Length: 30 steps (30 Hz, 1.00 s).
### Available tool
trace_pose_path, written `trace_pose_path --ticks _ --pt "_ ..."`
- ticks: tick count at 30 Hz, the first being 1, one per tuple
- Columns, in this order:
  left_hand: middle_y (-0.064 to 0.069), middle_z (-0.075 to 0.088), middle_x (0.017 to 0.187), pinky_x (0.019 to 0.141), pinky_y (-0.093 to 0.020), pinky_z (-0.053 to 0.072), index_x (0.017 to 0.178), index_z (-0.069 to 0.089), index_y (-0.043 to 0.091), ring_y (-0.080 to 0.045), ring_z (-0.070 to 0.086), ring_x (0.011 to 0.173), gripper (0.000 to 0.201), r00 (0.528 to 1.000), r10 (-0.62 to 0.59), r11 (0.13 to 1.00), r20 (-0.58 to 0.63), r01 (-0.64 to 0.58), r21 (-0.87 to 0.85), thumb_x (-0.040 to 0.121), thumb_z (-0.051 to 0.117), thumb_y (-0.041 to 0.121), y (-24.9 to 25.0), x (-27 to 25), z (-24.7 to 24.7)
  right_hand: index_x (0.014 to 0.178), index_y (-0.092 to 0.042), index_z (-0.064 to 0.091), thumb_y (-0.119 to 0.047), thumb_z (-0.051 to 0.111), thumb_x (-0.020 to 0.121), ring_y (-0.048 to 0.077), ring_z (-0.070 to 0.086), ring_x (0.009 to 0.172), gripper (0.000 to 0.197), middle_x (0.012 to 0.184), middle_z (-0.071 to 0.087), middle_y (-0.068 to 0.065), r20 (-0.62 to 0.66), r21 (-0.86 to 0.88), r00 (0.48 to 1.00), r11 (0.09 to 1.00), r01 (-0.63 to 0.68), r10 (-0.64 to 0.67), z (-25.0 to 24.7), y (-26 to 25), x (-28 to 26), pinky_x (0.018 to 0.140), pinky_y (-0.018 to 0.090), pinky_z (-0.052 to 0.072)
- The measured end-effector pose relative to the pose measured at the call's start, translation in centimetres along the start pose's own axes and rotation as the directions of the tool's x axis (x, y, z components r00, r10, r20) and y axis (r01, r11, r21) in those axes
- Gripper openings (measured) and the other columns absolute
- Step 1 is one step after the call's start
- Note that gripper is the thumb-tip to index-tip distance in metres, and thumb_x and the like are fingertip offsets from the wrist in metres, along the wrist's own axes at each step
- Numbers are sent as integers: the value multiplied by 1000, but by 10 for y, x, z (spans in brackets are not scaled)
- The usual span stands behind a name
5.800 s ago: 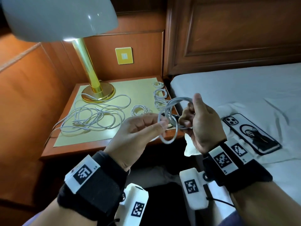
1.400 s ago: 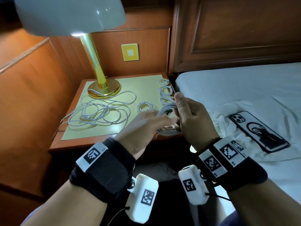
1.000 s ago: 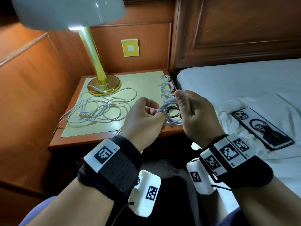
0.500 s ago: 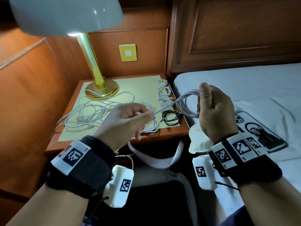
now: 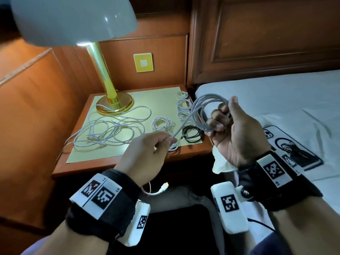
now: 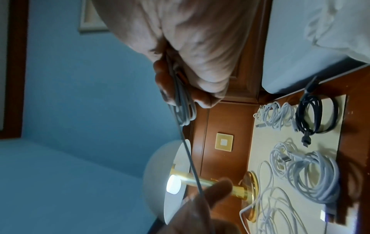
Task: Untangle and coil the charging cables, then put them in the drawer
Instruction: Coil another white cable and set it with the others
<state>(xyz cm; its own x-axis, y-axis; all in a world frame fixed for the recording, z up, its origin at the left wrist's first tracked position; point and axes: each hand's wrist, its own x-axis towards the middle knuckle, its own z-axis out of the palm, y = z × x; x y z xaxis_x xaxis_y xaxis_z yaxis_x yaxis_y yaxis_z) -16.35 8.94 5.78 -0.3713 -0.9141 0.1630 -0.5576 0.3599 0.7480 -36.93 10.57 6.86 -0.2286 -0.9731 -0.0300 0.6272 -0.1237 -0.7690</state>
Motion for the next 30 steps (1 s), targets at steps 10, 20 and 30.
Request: trace_pose_path --ticks 10,20,30 --pt "9 67 75 48 -13 38 93 62 25 -2 57 60 16 983 7 966 -182 40 254 98 58 10 -15 5 -9 79 -19 42 -34 31 109 11 46 56 35 64 48 -4 -40 -111 992 987 117 -122 -7 -10 1 60 25 33" --pt "7 62 105 79 -34 49 112 70 28 -24 61 89 23 940 178 877 292 -286 385 99 53 19 6 -7 15 92 -19 50 -35 40 106 6 64 63 23 74 72 -1 367 -811 866 340 477 -339 -10 6 -9 64 20 48" --pt "7 68 92 74 -44 53 95 73 19 -18 65 78 13 885 464 835 -34 -425 351 94 60 20 -7 4 -9 89 -17 55 -54 41 95 4 57 49 41 55 61 -3 353 -891 935 299 341 -14 -7 17 -13 54 17 42"
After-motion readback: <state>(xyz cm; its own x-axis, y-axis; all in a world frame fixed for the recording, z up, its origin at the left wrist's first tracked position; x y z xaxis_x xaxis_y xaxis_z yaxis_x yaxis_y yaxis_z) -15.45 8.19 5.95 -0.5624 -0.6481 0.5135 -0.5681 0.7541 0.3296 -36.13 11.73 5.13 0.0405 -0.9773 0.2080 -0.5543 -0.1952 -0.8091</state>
